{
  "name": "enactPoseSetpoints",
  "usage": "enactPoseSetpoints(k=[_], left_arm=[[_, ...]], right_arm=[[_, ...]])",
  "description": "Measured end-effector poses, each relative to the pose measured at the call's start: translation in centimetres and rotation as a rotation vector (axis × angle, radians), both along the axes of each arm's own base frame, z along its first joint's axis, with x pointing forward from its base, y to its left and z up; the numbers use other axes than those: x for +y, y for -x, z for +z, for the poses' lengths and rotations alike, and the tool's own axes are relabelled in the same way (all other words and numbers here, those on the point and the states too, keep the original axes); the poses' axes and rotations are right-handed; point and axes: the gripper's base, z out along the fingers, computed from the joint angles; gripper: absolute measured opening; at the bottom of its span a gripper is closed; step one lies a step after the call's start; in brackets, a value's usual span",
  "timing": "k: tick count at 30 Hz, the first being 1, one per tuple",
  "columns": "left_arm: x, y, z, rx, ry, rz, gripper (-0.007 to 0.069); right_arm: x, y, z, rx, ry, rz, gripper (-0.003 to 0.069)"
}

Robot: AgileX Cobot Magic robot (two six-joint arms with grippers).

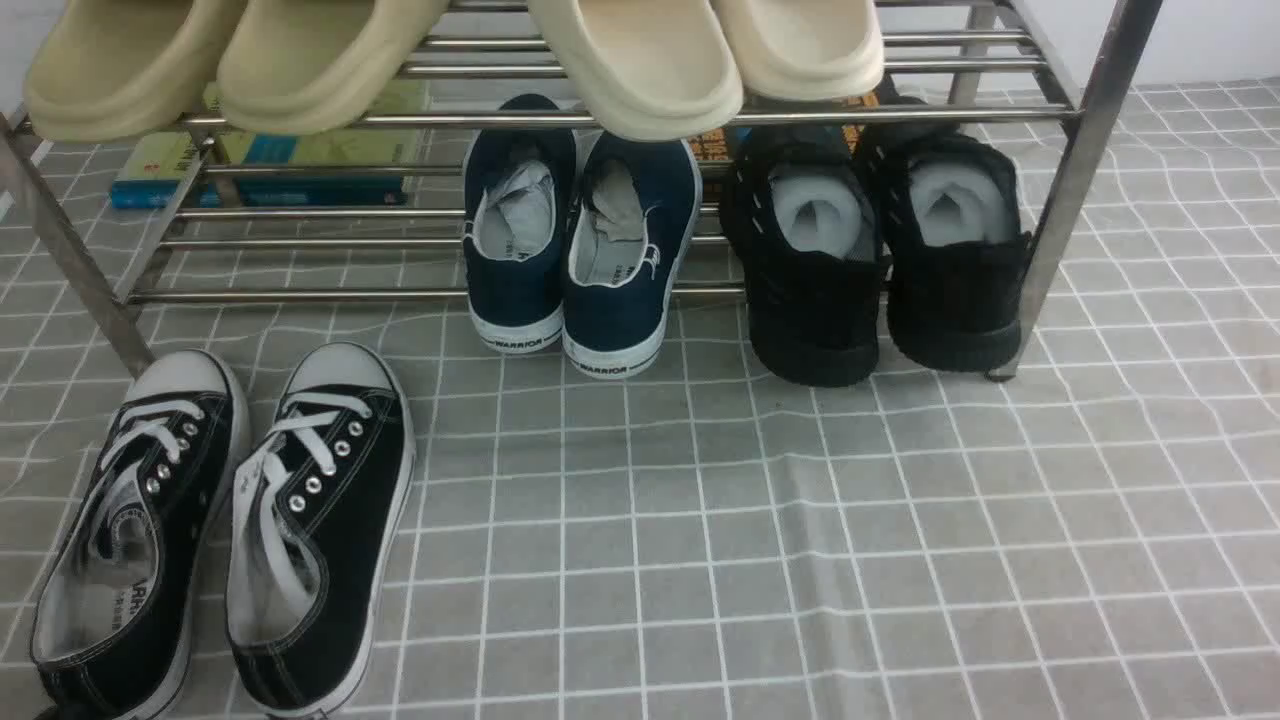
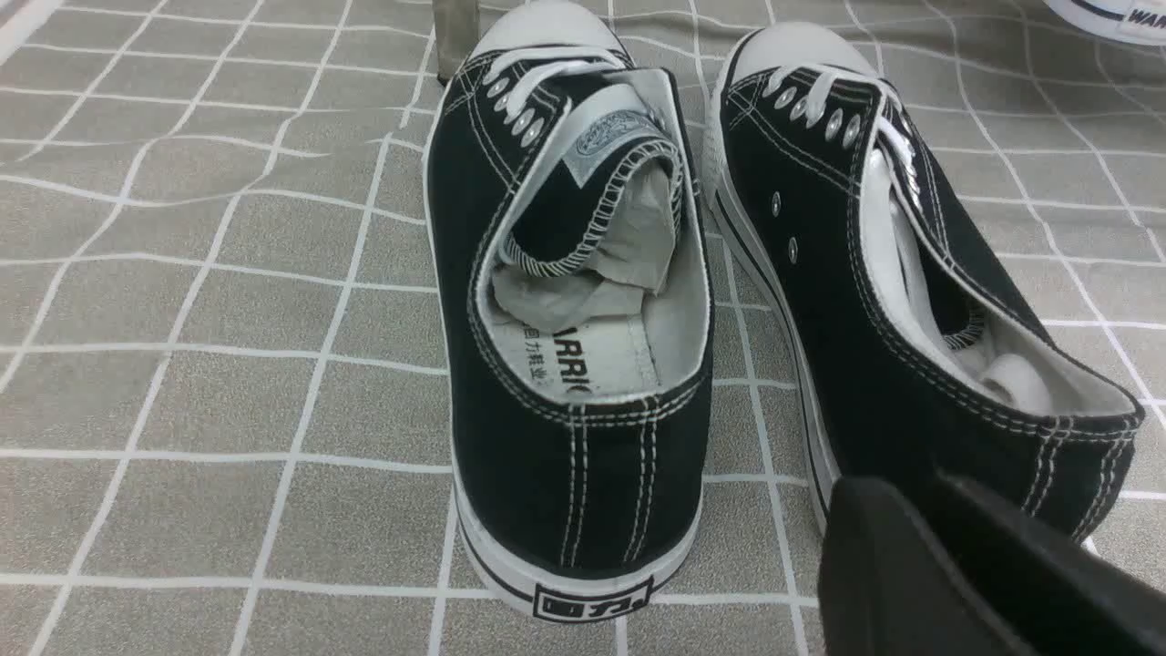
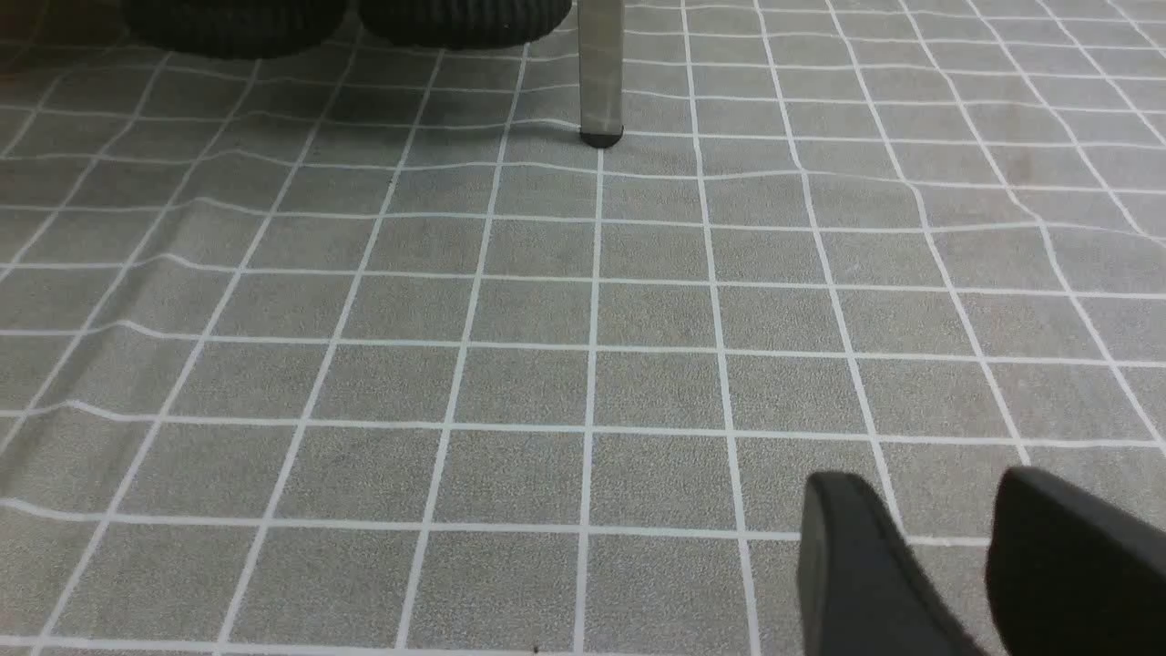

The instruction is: Take the shoes off the shelf with your hand from the grey coffee tablecloth.

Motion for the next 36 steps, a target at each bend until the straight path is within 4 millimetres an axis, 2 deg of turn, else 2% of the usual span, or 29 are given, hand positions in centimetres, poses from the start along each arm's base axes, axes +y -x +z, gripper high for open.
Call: enactPoseSetpoints(k=[29,30,32,33,34,35,36], left_arm=[[0.0,0.0,0.0,0.0,0.0,0.0,0.0125],[0.0,0.0,0.0,0.0,0.0,0.0,0.0125],[0.0,0.0,0.0,0.0,0.0,0.0,0.0125],[0.0,0.0,0.0,0.0,0.0,0.0,0.0125],[0.0,0.0,0.0,0.0,0.0,0.0,0.0126],[0.0,0.0,0.0,0.0,0.0,0.0,0.0127],[0.0,0.0,0.0,0.0,0.0,0.0,0.0127]], right_arm=[[0.0,0.0,0.0,-0.001,-0.007,0.0,0.0239],[0.1,0.0,0.0,-0.002,-0.044,-0.005,0.0239],[0.4,0.0,0.1,0.007,-0.238,-0.021,0.0239],[0.8,0.0,0.2,0.018,-0.419,-0.034,0.0239],[0.8,0.0,0.2,0.02,-0.457,-0.039,0.0239],[1.2,0.0,0.3,0.035,-0.645,-0.055,0.0239],[1.2,0.0,0.3,0.036,-0.665,-0.057,0.0239]])
